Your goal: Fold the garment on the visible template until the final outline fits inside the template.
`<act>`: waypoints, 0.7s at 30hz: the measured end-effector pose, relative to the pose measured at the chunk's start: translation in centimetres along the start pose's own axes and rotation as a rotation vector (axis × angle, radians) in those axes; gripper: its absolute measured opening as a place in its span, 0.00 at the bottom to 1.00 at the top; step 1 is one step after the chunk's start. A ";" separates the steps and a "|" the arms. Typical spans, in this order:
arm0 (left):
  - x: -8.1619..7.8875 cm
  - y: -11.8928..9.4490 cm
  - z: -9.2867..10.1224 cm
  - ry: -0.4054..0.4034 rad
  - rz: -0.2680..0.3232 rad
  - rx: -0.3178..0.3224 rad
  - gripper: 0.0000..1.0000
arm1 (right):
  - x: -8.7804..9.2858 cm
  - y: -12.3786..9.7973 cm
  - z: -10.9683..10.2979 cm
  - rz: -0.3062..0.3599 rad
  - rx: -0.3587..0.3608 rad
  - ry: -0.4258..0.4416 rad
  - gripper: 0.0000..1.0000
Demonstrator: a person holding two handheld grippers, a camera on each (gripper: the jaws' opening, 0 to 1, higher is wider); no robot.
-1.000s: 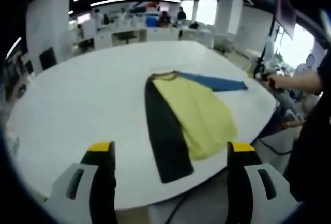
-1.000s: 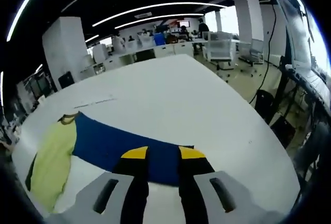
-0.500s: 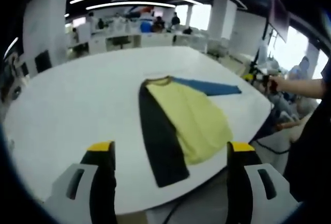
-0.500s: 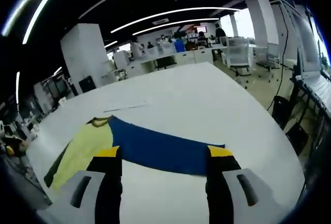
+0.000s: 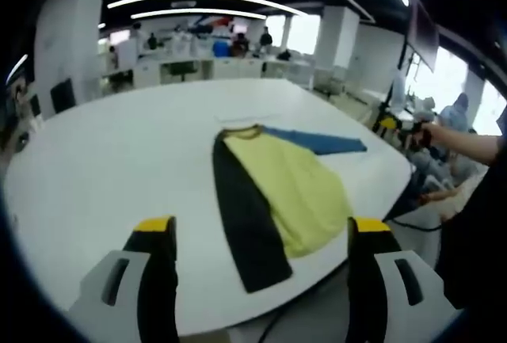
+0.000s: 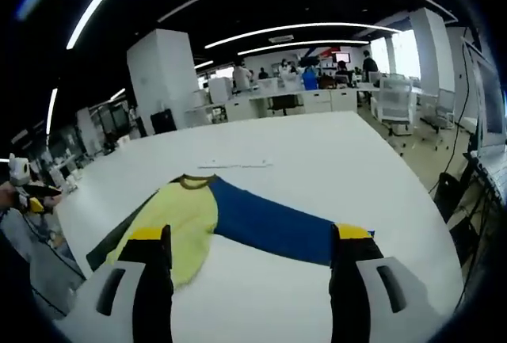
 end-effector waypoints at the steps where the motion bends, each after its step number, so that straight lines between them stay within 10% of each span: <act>1: 0.0 0.0 0.0 0.000 0.001 0.001 0.85 | 0.2 0.0 -0.4 -0.013 -0.003 -0.002 0.81; 9: 1.2 -0.3 0.3 0.013 -0.035 0.004 0.85 | 0.8 0.1 -3.9 0.025 -0.097 -0.023 1.00; 21: 1.7 0.1 0.6 0.030 -0.055 0.021 0.85 | 4.0 -1.9 -7.2 -0.024 -0.180 -0.019 1.00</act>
Point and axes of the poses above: the point that each gripper's makers call its tool centre point, and the gripper's own axes: y roughly forward along the fingers, z roughly to its right, x roughly out of its underside, the point moved 1 cm from there along -y, roughly backward along the fingers, and after that the axes turned 1 degree about -x, right-handed, at the moved point
